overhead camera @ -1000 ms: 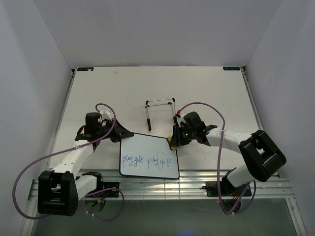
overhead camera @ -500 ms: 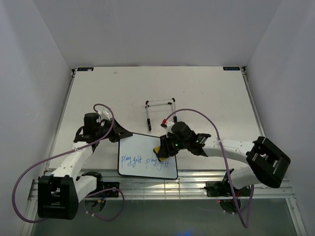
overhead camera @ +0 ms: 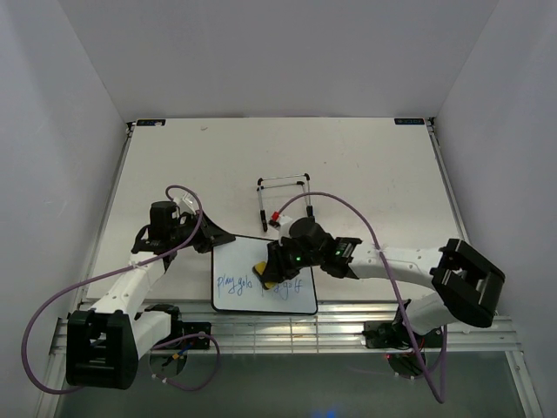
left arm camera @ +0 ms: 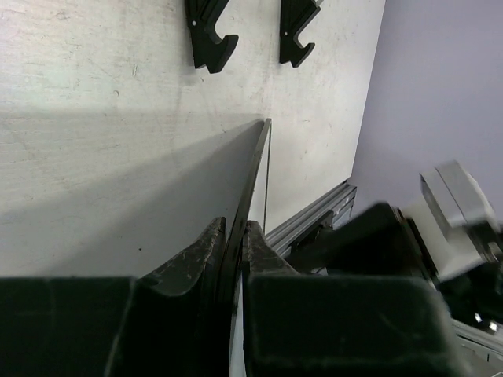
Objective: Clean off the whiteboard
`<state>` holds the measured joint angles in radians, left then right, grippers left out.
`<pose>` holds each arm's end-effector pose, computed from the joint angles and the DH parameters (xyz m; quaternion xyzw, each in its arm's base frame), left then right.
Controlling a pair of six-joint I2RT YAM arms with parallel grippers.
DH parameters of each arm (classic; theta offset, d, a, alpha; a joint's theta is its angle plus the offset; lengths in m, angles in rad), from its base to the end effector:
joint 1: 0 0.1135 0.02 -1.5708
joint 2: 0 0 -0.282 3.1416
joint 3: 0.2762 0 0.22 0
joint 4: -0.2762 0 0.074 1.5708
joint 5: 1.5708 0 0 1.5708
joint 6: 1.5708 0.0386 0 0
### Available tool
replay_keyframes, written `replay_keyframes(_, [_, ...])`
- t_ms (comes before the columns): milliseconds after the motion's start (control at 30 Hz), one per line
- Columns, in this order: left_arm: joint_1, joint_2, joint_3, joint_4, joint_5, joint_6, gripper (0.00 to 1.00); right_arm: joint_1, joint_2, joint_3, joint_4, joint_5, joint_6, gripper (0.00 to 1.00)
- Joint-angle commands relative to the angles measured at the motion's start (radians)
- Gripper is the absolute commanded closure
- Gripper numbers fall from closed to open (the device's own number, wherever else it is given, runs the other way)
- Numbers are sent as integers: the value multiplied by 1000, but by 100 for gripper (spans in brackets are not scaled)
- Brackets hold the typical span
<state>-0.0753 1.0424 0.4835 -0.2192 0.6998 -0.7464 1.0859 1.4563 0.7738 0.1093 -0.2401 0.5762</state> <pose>0.1605 -0.0370 0.2230 -0.1604 0.8618 -0.4348 0.2062 0.1240 0.2551 0.2462 -0.2752 0.8292 0.4217 0.2425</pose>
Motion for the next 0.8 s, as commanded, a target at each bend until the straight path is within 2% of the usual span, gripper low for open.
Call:
replay_keyframes(0, [0,-7,-16,-57,-227,19,100,-92,-71,-221,-108,51,-7,70])
replay_keyframes(133, [0,-21,-28,-54,-237,12,100,-217,-213,-407,-138,44,-16,70])
replay_keyframes(200, [0,-24,-33,-48,-235,9,100,-230,-296,-462,-148,47,-10,70])
replay_keyframes(367, [0,-16,-42,-34,-224,2,100,-227,-358,-446,-195,38,-3,71])
replay_keyframes(567, [-1,-19,-69,-14,-217,-31,100,-81,-344,-346,-122,48,62,71])
replay_keyframes(767, [0,-42,-95,18,-217,-70,100,106,-191,-188,19,87,122,71])
